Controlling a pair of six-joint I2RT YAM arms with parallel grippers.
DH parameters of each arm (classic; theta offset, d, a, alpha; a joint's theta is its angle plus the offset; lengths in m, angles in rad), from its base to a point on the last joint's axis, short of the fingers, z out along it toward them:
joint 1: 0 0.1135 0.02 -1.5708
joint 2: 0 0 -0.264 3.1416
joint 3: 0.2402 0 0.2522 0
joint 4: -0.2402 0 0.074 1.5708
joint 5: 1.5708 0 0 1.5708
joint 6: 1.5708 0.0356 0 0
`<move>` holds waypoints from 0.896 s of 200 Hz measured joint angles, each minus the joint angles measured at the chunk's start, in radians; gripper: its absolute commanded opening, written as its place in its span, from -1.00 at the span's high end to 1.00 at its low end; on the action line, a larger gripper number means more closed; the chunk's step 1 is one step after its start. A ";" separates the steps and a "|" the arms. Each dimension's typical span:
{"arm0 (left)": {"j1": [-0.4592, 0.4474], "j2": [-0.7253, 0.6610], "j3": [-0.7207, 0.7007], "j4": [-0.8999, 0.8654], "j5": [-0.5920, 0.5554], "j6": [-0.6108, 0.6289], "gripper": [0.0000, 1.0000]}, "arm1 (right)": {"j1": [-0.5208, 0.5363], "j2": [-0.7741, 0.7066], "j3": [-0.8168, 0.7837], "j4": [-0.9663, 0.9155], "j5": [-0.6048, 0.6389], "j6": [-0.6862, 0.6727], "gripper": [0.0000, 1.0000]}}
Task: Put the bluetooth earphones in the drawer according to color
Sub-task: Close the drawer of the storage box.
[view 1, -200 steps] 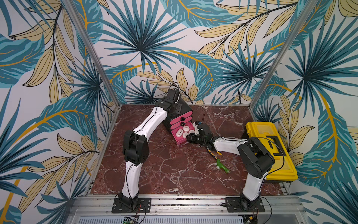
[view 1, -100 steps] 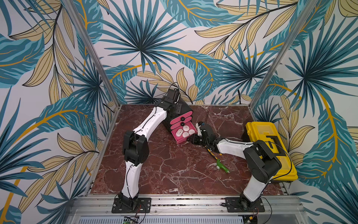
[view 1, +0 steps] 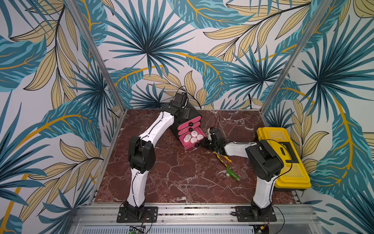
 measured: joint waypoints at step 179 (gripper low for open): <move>0.002 0.000 0.000 0.004 0.018 0.000 -0.13 | -0.025 0.151 0.047 0.322 -0.084 0.267 0.52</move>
